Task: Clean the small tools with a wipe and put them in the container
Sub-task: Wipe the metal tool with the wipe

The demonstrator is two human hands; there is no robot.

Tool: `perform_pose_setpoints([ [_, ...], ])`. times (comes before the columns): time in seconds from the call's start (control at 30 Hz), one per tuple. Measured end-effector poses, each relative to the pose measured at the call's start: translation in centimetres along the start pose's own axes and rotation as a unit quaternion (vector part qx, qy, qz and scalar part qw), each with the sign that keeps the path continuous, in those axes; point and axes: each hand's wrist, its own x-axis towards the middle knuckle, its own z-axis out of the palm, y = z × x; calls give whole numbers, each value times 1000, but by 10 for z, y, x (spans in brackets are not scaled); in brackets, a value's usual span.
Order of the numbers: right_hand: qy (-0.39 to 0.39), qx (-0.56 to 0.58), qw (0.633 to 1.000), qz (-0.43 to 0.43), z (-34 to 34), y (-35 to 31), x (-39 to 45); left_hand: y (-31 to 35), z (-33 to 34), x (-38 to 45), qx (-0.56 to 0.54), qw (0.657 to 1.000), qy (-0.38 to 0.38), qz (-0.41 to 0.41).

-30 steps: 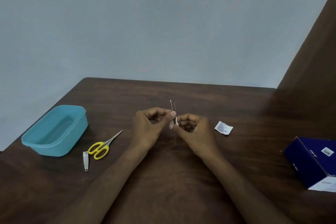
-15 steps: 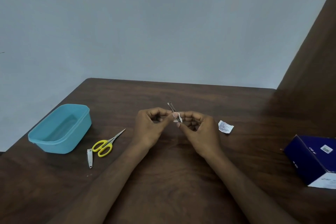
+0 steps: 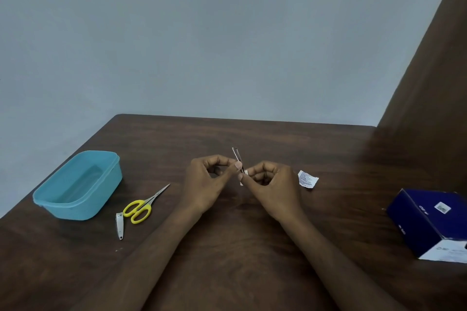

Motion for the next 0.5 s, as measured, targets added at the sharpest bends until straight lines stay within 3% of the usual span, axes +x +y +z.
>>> perform_pose_setpoints([
  [0.2,-29,45,998,-27,0,-3,-1,1,-2,-2,64,996,-55,39],
  [0.37,0,57,998,16,-7,-5,0,2,-3,-2,105,991,-68,50],
  [0.5,-30,68,997,8,-7,-7,-1,3,-4,-2,101,990,-89,49],
])
